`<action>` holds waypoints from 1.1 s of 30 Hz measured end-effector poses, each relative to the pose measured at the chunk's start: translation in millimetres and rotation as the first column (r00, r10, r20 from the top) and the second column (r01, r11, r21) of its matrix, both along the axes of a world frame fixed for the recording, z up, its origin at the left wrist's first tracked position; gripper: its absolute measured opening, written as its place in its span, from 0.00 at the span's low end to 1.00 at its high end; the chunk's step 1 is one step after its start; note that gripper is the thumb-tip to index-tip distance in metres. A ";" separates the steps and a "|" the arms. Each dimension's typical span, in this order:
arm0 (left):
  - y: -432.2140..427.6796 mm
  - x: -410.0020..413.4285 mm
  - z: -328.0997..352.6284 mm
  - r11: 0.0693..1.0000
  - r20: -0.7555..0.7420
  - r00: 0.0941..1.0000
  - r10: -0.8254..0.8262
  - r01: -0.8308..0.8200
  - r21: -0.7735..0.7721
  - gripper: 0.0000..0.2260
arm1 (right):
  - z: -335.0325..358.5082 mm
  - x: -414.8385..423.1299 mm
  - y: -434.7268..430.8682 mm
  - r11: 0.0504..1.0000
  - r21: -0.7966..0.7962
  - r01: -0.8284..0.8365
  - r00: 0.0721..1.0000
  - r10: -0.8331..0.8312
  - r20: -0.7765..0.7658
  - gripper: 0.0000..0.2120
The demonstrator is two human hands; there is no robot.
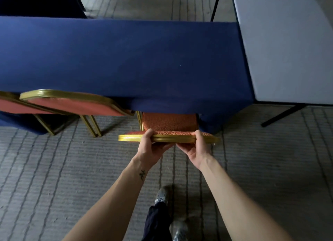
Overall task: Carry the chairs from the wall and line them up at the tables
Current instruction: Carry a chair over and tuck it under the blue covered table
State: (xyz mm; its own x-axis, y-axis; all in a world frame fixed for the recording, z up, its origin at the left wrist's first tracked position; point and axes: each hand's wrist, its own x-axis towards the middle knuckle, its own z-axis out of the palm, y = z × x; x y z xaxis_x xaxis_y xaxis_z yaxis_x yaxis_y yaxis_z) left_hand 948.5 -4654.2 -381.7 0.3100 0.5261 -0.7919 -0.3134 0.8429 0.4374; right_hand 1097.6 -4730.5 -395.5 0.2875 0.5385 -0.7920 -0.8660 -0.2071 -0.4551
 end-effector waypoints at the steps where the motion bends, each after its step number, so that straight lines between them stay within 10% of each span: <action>1: 10.1 4.9 0.0 1.000 0.011 1.000 -0.002 0.002 -0.001 0.14 | -1.4 5.3 10.3 1.000 -0.001 0.006 1.000 -0.006 -0.001 0.12; 24: 147.1 64.1 -29.2 0.996 0.155 0.984 -0.083 0.075 0.057 0.16 | -21.6 72.1 146.6 1.000 0.018 0.017 0.998 -0.018 0.059 0.17; 33: 123.1 38.5 -14.1 0.938 0.019 0.942 -0.336 0.333 0.092 0.50 | -7.9 48.4 126.5 0.999 0.020 0.051 0.997 -0.052 0.065 0.29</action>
